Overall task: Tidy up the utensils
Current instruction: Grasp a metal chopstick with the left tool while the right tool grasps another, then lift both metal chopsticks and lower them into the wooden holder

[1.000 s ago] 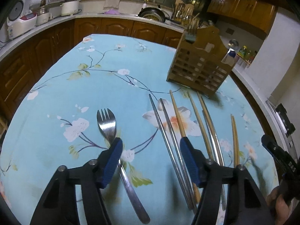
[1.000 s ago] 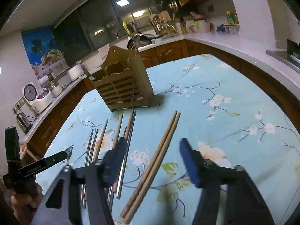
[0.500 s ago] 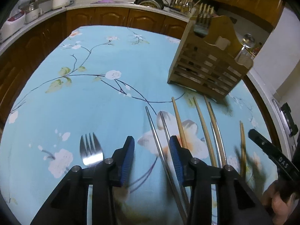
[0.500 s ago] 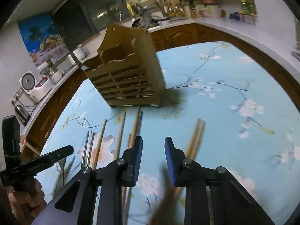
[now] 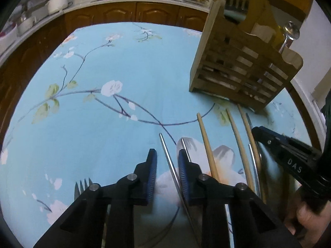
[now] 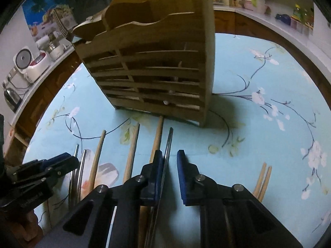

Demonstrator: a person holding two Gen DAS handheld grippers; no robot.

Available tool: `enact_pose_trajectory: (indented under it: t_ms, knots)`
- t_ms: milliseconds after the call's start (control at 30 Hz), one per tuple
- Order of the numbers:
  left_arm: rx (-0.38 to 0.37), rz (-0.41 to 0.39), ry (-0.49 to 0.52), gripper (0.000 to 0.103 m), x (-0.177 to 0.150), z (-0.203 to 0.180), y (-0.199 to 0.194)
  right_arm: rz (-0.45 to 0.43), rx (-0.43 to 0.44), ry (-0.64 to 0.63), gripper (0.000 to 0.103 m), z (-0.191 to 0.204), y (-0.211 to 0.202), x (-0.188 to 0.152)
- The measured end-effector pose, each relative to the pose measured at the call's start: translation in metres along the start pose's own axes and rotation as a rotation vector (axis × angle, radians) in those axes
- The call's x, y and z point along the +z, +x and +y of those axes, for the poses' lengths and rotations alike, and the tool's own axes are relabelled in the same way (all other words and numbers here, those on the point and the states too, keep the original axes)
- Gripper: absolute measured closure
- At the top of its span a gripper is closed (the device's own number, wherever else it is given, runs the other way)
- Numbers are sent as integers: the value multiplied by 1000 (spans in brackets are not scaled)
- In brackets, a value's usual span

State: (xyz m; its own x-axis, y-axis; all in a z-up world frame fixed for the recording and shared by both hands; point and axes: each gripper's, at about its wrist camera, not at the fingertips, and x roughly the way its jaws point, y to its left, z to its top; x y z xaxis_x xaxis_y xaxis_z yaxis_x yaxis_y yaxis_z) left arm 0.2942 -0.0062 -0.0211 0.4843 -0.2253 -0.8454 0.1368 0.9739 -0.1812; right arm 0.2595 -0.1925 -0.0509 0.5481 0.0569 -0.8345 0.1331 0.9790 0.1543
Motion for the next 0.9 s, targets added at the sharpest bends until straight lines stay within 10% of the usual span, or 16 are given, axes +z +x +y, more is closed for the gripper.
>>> enact_pose_trajectory:
  t_ms: [333,900]
  knots:
    - [62,-27,86,99,-2,-15,7,6,-82,-110,96,17,9,6]
    - [-196,-225,-31,101,-23,23,-128,-247,124,50,99,-11,-130,-9]
